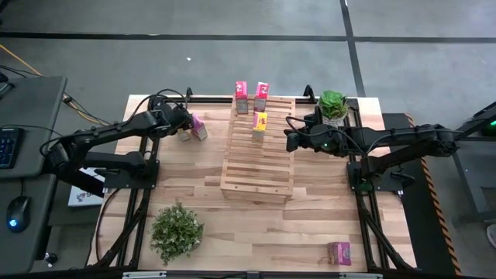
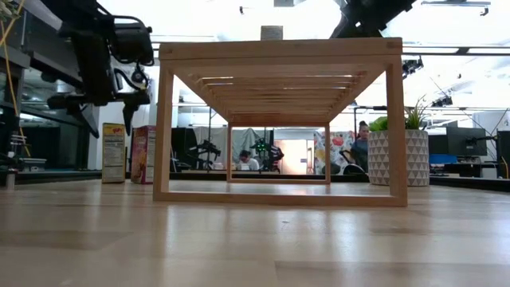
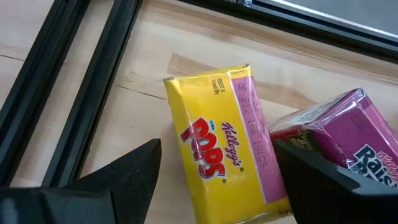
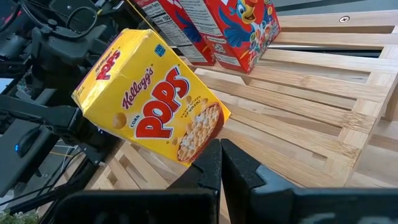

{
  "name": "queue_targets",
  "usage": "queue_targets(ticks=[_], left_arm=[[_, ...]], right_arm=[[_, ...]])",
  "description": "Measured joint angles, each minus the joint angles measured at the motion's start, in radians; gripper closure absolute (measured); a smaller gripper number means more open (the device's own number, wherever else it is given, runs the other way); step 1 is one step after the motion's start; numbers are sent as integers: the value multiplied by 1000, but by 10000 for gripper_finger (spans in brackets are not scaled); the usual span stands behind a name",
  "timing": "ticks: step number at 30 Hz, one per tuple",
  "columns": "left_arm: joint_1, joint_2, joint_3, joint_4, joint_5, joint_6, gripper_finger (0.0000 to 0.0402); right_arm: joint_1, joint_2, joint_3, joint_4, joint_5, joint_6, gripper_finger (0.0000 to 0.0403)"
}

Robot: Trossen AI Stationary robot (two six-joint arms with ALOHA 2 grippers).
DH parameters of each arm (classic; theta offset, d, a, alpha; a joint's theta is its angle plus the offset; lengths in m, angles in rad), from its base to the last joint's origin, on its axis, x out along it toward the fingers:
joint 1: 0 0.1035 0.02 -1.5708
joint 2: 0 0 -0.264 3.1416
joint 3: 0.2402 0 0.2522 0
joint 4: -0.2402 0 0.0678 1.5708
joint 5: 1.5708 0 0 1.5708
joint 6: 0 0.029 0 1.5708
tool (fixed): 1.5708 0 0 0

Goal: Stack cereal on shelf
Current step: Put the yellow cereal box on the shelf aligned with the yellow cereal box

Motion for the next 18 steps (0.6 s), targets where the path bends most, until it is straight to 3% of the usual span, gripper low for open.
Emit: queue_targets(ticks=[5,18], left_arm=[[0,0,0,-1,0,-20,131],[0,-74,9,-22,26,26,261]], right_arm=[[0,0,0,0,-1,0,403],[0,0,0,0,-14,0,403]])
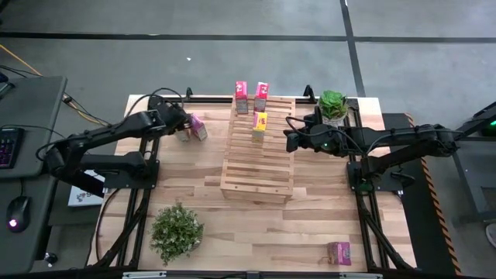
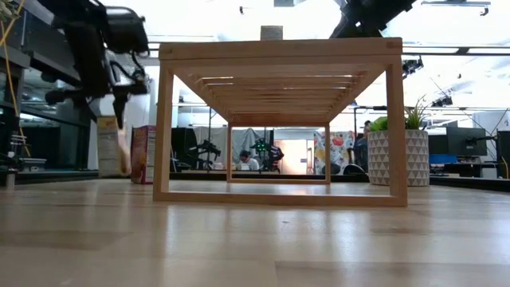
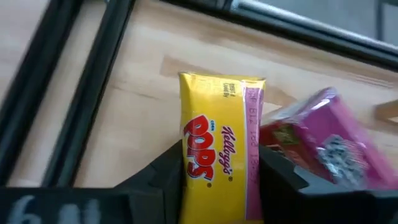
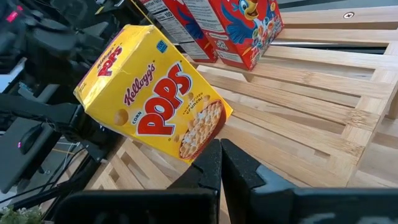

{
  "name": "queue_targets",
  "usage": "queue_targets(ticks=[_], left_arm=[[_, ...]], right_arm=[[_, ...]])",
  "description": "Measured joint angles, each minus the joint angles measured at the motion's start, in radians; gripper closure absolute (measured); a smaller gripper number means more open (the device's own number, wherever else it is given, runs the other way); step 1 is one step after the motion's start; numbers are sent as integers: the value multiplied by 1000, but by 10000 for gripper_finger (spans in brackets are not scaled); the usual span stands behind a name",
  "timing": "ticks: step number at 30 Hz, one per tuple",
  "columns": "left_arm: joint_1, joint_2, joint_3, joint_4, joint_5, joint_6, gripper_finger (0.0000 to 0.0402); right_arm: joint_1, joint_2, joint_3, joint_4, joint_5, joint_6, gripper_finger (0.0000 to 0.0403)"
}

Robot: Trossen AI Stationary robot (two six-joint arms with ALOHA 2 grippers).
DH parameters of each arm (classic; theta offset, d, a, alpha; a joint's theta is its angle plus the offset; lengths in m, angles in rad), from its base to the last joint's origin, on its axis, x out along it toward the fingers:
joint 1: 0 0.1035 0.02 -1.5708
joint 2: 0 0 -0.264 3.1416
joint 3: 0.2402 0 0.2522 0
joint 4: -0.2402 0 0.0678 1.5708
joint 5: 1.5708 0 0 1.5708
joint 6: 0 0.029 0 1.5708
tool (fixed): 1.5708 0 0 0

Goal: Stack cereal on shelf
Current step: Put the yellow cereal box on the shelf aligned with the yellow cereal box

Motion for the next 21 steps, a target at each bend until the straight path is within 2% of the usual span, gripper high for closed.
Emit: queue_targets(ticks=[5,10,12,17,21], left_arm=[[0,-122,100,-105,-38,115,273],[0,-233,277,-217,-53,239,274],[-1,-255,357,-225,-27,278,275],[-30,-222,527,-210,95,344,275],[-134,-112,606,-209,134,325,275]], right_arm=[[1,0,0,0,-6,0,403],[1,0,0,0,-6,0,402],[1,0,0,0,-6,-1,402],[1,0,0,-1,12,-1,402],[1,0,0,-1,23,-1,402]])
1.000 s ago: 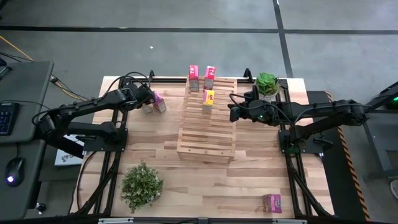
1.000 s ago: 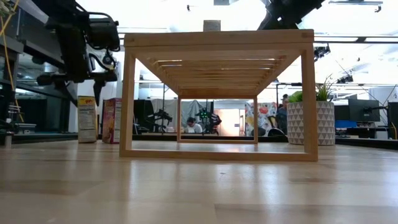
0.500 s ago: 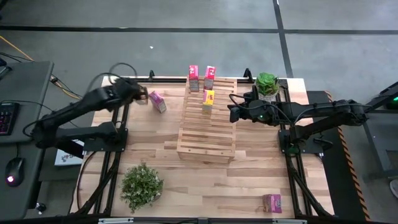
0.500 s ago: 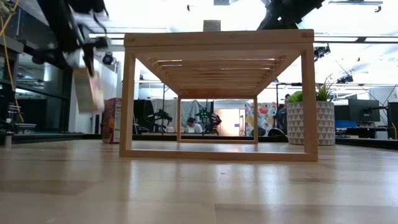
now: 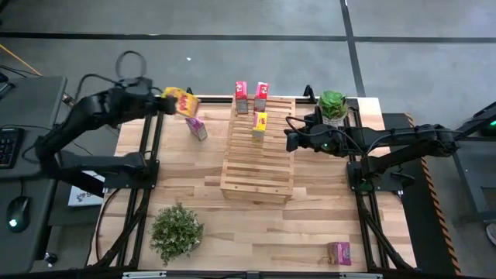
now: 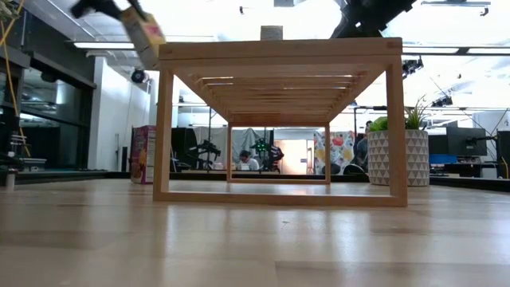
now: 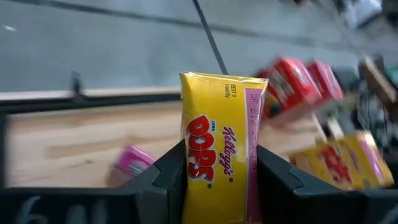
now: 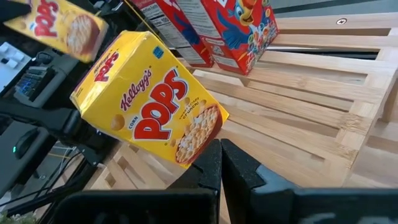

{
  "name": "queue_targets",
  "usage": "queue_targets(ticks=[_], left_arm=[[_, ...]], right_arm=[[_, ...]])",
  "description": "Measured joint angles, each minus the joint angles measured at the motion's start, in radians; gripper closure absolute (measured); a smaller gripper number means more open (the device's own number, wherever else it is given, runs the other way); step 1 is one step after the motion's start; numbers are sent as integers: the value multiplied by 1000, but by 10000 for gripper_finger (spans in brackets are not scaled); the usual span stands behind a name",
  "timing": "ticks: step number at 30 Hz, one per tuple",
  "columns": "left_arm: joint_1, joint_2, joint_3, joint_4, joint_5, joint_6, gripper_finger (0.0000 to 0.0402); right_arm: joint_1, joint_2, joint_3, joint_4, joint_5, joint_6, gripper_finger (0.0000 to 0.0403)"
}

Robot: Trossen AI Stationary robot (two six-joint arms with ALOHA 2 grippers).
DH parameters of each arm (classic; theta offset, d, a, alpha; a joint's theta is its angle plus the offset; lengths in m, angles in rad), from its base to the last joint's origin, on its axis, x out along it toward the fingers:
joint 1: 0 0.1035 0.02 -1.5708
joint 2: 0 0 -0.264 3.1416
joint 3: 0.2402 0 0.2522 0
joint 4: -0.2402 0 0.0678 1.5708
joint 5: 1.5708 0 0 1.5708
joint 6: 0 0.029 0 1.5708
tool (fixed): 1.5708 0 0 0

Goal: Stack cereal on shelf
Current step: Put the yellow cereal box on the shelf aligned with the yellow cereal box

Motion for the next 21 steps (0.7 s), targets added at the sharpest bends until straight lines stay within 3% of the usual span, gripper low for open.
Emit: queue_targets(ticks=[7,11,15,21], left_arm=[[-253,227,85,149,-34,-7,275],[-358,334,141,191,-134,-14,275],[-394,417,164,188,-190,-24,275],[-394,515,170,192,-182,-64,275]], right_arm=[[0,0,0,-9,1,0,402],[0,0,0,-10,1,0,402],[0,0,0,-10,1,0,402],[0,0,0,-10,1,0,402]])
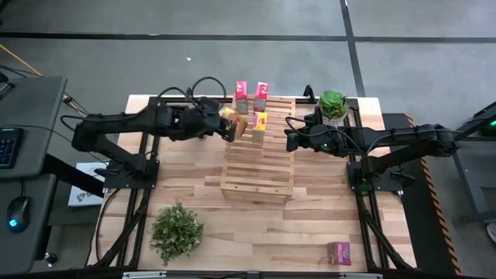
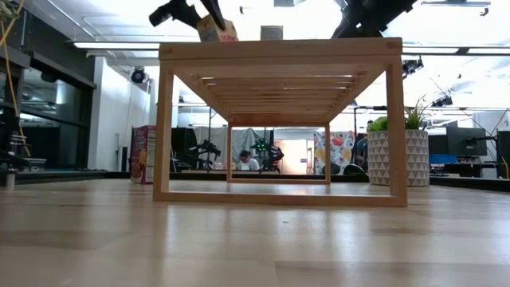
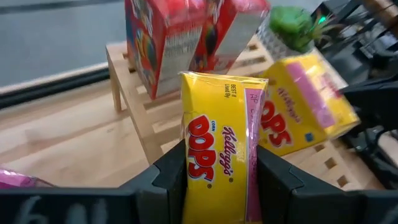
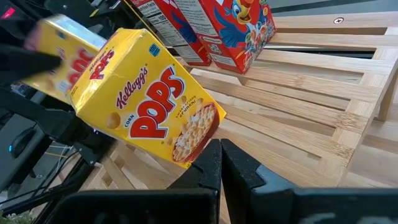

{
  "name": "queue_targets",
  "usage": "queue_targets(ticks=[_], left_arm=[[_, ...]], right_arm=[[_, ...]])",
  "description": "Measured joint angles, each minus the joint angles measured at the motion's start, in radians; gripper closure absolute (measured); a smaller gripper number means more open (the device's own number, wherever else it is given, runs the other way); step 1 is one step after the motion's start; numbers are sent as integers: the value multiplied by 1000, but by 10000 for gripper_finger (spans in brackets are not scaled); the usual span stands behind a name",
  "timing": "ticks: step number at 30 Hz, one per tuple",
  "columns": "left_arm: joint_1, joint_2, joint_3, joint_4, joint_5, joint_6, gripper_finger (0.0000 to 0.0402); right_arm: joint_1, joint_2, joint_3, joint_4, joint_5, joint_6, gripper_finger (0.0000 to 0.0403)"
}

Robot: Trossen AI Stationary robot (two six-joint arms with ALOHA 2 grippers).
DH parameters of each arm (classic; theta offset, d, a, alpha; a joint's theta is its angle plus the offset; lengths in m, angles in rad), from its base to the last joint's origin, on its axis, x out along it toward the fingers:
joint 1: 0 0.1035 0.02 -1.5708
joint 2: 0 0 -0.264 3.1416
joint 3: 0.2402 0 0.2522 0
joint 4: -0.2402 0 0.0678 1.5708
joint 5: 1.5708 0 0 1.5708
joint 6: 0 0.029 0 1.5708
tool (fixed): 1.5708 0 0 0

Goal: Stack cereal on shelf
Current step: Put the yellow cereal box on the shelf aligned with the yellow cereal box

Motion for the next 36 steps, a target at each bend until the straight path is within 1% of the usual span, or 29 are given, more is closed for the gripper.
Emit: queue_targets(ticks=[5,9,16,26,31,36], left_arm=[[0,46,0,17,12,-21,275],[0,58,0,39,8,2,273],[0,60,0,39,0,30,245],[-2,55,0,43,0,30,202],[-2,47,0,68,5,50,190],[-3,47,1,111,24,74,188]], right_arm=[[0,0,0,0,0,0,402],[0,0,0,0,-5,0,402],[0,0,0,-4,-13,0,402],[0,0,0,-4,-28,0,402],[0,0,0,-4,-27,1,402],[0,0,0,-3,-27,3,402]])
